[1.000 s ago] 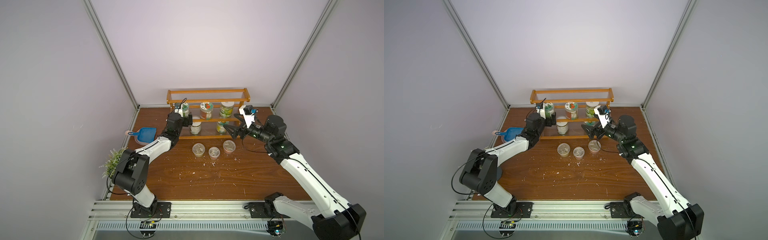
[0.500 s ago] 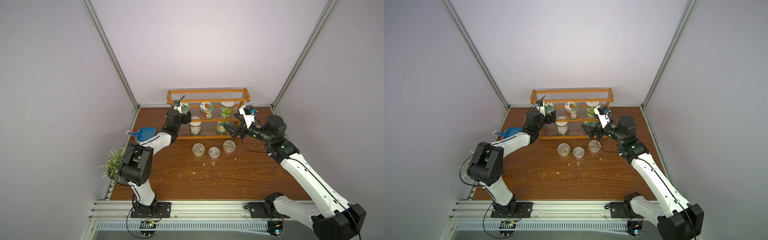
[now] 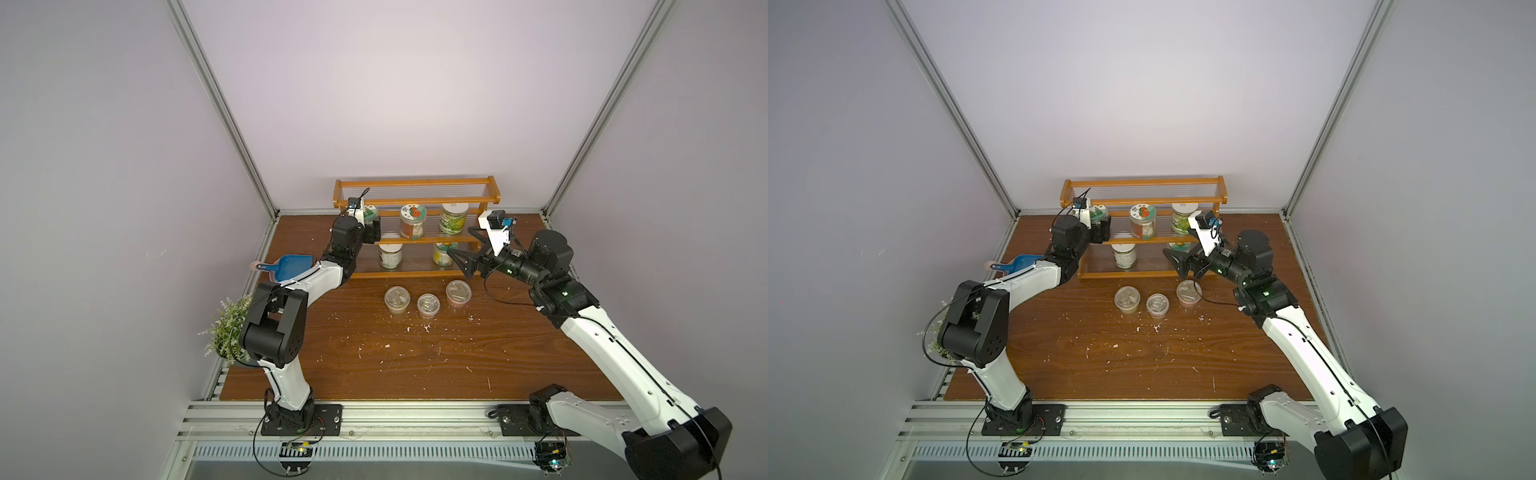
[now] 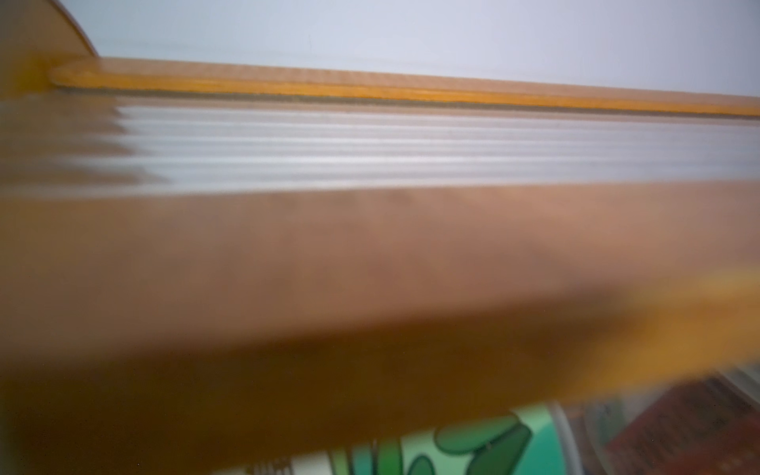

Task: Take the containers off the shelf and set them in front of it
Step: 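Pick up a container from the shelf.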

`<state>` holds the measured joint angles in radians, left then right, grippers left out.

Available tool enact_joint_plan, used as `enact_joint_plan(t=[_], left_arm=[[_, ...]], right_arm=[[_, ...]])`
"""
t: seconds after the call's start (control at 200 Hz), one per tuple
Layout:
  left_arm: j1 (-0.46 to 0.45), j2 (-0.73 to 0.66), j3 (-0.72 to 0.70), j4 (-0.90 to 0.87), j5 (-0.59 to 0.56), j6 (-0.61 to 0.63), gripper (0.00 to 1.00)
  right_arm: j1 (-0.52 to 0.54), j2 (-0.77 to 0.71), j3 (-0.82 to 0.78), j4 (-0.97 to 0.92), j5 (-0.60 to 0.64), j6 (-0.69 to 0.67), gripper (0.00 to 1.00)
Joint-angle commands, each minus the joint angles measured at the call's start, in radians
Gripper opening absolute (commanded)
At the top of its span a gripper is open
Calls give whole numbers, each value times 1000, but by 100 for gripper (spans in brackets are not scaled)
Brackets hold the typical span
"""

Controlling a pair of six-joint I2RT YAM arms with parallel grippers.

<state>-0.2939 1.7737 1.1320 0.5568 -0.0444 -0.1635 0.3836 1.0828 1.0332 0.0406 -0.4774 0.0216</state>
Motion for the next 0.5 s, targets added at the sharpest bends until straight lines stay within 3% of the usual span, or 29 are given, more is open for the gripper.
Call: enact_joint_plan(t=[0.0,0.49], left_arm=[[15,-29,-11,22,6,8,76],[-44,-235,-137,-73,-15,12,74]], right_arm=[[-5,-5,2,36,-20,-5,99],[-5,-4,-4,51,-29,5,99]])
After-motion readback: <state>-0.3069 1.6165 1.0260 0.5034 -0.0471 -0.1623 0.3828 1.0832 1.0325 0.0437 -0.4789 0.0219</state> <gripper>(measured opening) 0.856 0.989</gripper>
